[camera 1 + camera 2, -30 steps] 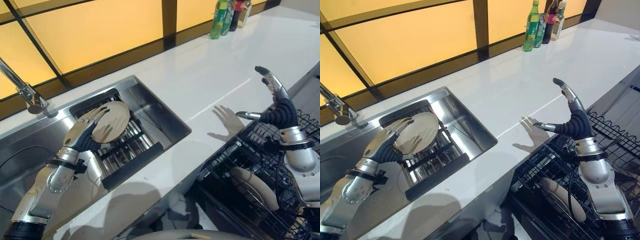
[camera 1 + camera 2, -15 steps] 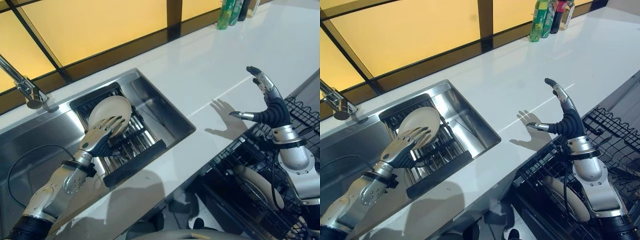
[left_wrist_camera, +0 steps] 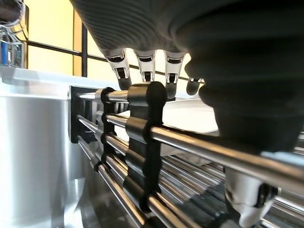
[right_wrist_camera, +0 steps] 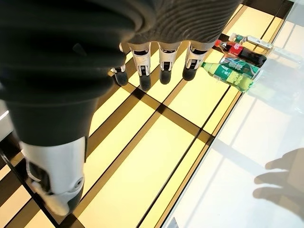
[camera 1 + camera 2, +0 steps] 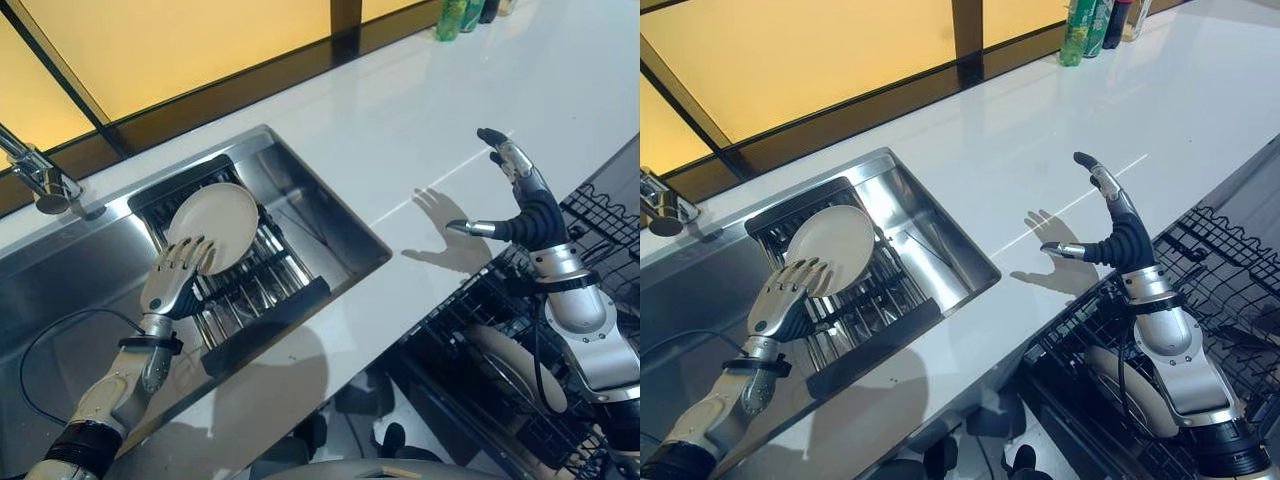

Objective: Pick up plates and place into dishwasher.

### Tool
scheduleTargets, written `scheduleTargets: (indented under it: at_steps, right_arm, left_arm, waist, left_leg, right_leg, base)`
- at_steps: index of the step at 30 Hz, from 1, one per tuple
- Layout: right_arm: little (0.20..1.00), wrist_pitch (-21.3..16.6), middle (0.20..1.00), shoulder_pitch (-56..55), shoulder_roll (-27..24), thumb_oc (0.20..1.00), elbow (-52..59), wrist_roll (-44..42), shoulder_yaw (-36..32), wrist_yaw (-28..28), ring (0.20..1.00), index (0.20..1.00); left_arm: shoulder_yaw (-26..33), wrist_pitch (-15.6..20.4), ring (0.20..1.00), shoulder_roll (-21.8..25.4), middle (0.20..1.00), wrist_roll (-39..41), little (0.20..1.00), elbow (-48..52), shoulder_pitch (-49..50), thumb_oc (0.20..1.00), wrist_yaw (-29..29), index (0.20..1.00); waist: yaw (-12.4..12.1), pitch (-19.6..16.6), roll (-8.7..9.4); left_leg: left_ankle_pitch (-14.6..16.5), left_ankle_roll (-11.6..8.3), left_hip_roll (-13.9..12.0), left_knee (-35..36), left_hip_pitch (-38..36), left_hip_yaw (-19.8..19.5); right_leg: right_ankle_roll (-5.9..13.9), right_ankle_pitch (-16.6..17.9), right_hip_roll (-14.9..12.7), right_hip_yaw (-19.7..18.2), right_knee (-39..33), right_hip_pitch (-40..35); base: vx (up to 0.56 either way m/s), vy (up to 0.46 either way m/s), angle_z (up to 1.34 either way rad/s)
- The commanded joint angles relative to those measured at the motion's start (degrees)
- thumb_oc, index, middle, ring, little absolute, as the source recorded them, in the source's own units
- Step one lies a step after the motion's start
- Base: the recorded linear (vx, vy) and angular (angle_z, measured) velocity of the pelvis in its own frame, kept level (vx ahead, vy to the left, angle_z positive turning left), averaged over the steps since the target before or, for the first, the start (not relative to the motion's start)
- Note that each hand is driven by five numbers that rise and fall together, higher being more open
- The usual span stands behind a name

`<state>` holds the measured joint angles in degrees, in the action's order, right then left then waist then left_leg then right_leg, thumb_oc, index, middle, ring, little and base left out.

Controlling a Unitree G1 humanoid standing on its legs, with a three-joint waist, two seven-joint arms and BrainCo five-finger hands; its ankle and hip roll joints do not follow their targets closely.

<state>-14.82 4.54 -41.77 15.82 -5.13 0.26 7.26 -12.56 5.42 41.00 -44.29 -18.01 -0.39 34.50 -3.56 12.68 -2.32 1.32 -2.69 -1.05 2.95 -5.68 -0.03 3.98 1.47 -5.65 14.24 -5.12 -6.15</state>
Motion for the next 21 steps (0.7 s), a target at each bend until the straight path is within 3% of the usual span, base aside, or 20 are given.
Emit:
scheduleTargets:
  at_steps: [1,12,21]
  right_arm:
    - [1.0,-1.2,1.0,3.47,-2.87,1.0,2.98,0.04,0.63,1.47,1.0,1.0]
    - [1.0,-0.34,1.0,4.29,-1.99,1.0,3.24,1.61,2.42,3.46,1.0,1.0]
    - [1.0,-0.12,1.0,3.66,-0.48,1.0,2.2,1.3,3.99,4.69,1.0,1.0]
  left_arm:
    - [1.05,-1.03,1.0,1.33,1.0,-1.62,1.0,-3.45,-3.23,1.0,3.96,1.0]
    - [1.68,-1.54,1.0,-1.74,1.0,-1.76,1.0,-4.5,-5.35,1.0,12.88,1.0]
    - [3.3,-4.51,1.0,-3.5,1.0,-3.57,1.0,-6.72,-7.77,1.0,24.53,1.0]
  waist:
    - [0.49,-2.42,2.33]
    - [0.03,-0.97,3.7]
    - [-0.2,-1.06,5.54]
  left_leg:
    - [0.19,0.97,1.25,-5.57,6.96,2.0]
    - [0.2,0.94,1.12,-6.72,8.45,1.63]
    - [0.43,1.08,0.83,-7.56,8.04,1.32]
  right_leg:
    - [3.4,-4.96,-2.59,-4.72,10.77,4.49]
    - [3.64,-4.68,-2.7,-5.11,11.41,5.61]
    - [4.12,-4.22,-2.65,-5.0,12.04,5.21]
  base:
    - [0.03,0.004,-0.01]
    - [0.01,-0.001,0.0]
    - [0.06,-0.026,0.0]
